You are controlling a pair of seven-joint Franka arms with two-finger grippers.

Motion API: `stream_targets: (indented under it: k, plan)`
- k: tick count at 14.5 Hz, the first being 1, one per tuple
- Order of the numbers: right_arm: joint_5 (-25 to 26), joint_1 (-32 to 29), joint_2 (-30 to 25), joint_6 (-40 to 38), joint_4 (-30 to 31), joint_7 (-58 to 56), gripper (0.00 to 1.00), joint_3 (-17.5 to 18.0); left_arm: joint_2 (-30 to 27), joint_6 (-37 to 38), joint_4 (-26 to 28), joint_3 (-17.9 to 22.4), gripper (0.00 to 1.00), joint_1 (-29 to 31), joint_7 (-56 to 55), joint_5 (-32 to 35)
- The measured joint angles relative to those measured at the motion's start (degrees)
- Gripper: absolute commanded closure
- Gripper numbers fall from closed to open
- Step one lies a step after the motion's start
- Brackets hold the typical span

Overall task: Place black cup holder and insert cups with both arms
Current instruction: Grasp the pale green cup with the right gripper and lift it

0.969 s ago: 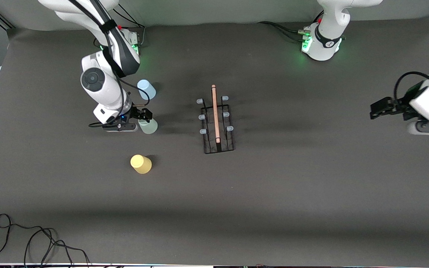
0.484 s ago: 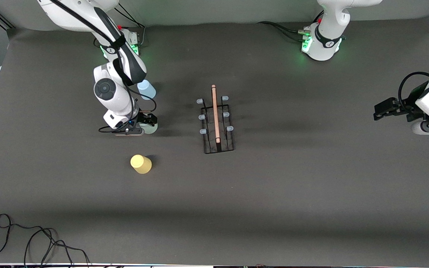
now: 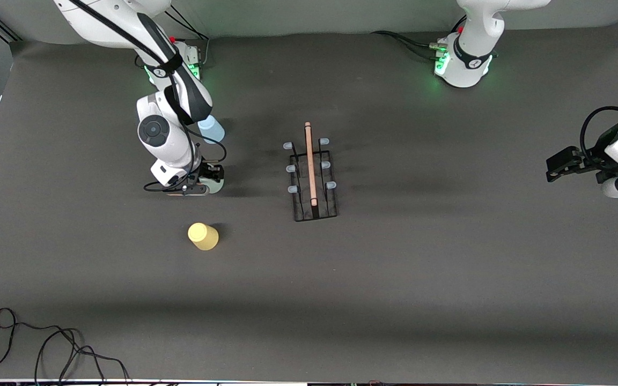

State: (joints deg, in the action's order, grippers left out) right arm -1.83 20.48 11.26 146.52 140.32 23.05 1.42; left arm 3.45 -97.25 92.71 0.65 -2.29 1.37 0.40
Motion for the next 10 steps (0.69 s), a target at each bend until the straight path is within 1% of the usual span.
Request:
stream_targets:
  k: [2,5,8,10]
  plan:
    - [0.0,0.0,-1.75,-3.43,-0.85,0.03,0.9,0.03,-0.02,0.52,0.0,0.0,0.0,0.0,-0.01,0.0]
    - [-0.58,0.0,-6.18,-12.11,-4.02,0.36,0.91,0.04,-0.19,1.2,0.0,-0.04,0.0,0.0,0.0,0.0]
    - [-4.45,0.96,-10.89,-20.06,-8.58,0.84,0.91,0.15,-0.46,1.88,-0.04,-0.04,0.0,0.0,0.01,0.0]
    - [-5.65,3.92,-12.98,-22.89,-11.14,5.4,0.91,0.2,-0.62,2.45,-0.05,-0.06,0.0,0.0,0.01,0.0]
